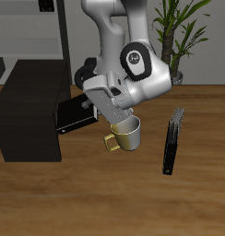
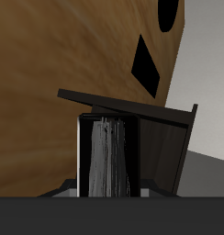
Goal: Place the right black book in the top region of the shelf
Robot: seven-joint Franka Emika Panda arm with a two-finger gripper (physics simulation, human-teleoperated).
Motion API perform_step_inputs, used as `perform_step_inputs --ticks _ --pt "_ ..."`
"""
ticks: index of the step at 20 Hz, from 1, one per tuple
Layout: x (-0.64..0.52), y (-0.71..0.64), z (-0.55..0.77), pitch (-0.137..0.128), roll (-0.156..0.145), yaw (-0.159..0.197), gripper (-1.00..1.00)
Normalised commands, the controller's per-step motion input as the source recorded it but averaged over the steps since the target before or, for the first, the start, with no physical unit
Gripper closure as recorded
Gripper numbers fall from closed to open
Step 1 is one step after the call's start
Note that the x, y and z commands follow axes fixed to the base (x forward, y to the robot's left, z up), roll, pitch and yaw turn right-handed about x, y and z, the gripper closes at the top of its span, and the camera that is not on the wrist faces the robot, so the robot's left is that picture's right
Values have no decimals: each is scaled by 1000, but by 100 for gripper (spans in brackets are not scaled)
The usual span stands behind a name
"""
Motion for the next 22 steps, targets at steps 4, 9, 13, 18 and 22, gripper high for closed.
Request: perform_step_inputs --ticks 4,9,13,18,22 --pt "22 -69 -2 13 -7 -2 100" --pt "26 -200 5 10 -46 -17 100" --pt "65 -310 -63 27 -47 -26 100" --pt "67 -118 -89 17 -10 1 100" --pt "59 -83 -106 27 1 -1 100"
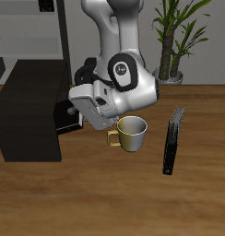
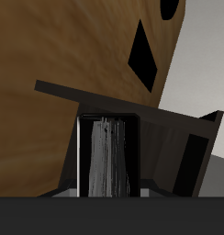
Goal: Place the right black book in the top region of the shelf
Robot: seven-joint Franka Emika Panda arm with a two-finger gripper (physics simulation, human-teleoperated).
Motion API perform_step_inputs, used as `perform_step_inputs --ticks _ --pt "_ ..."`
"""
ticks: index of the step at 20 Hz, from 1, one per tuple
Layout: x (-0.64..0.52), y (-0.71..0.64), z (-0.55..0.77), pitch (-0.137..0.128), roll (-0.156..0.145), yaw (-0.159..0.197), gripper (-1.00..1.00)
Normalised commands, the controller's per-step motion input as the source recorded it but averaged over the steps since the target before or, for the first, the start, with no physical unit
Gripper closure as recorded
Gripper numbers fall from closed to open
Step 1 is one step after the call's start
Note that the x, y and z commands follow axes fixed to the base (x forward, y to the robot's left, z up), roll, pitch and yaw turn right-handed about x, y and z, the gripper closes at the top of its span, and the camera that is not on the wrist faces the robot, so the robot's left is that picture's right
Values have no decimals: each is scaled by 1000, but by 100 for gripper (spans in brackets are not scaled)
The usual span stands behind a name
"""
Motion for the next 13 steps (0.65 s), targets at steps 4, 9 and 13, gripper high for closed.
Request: perform_step_inputs --ticks 4,9,13 --pt "77 -209 -180 65 1 -4 100" --pt "92 -72 -169 89 45 3 100" --pt "72 6 -69 88 123 -46 100"
